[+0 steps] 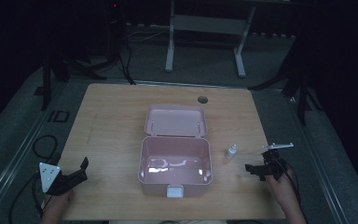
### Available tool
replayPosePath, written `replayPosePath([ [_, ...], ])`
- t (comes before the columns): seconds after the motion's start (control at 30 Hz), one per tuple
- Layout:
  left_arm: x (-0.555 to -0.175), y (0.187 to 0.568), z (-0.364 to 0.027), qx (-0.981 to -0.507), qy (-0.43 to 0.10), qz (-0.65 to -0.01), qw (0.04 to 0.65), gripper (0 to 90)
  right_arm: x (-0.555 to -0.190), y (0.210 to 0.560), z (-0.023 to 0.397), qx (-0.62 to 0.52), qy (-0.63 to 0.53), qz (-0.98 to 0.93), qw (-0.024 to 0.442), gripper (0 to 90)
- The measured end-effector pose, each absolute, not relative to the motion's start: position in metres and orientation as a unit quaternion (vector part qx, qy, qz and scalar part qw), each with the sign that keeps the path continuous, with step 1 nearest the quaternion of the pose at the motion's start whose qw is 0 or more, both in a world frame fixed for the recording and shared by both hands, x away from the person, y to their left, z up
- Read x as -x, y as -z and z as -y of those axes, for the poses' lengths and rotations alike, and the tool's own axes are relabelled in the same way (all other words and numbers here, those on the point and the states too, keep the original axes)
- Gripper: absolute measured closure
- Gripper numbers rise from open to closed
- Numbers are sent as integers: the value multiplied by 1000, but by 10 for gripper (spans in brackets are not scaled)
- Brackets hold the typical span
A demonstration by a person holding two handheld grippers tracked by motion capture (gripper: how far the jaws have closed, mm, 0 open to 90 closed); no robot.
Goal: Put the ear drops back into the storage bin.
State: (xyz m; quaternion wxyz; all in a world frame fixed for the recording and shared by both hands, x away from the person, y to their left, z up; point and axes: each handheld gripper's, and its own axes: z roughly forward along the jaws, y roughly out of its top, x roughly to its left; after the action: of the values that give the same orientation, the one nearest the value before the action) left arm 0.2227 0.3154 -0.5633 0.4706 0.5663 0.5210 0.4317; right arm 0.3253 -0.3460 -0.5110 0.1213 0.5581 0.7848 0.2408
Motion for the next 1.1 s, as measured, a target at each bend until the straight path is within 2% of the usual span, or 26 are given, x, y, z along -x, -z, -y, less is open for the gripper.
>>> replayPosePath([
  [0.47,-223,563,-315,-566,-432,-522,471,20,-322,503,338,-515,-131,-846,33,111],
  [1.1,-223,563,-316,-565,-430,-523,472,20,-318,497,317,-431,23,-901,-48,112],
])
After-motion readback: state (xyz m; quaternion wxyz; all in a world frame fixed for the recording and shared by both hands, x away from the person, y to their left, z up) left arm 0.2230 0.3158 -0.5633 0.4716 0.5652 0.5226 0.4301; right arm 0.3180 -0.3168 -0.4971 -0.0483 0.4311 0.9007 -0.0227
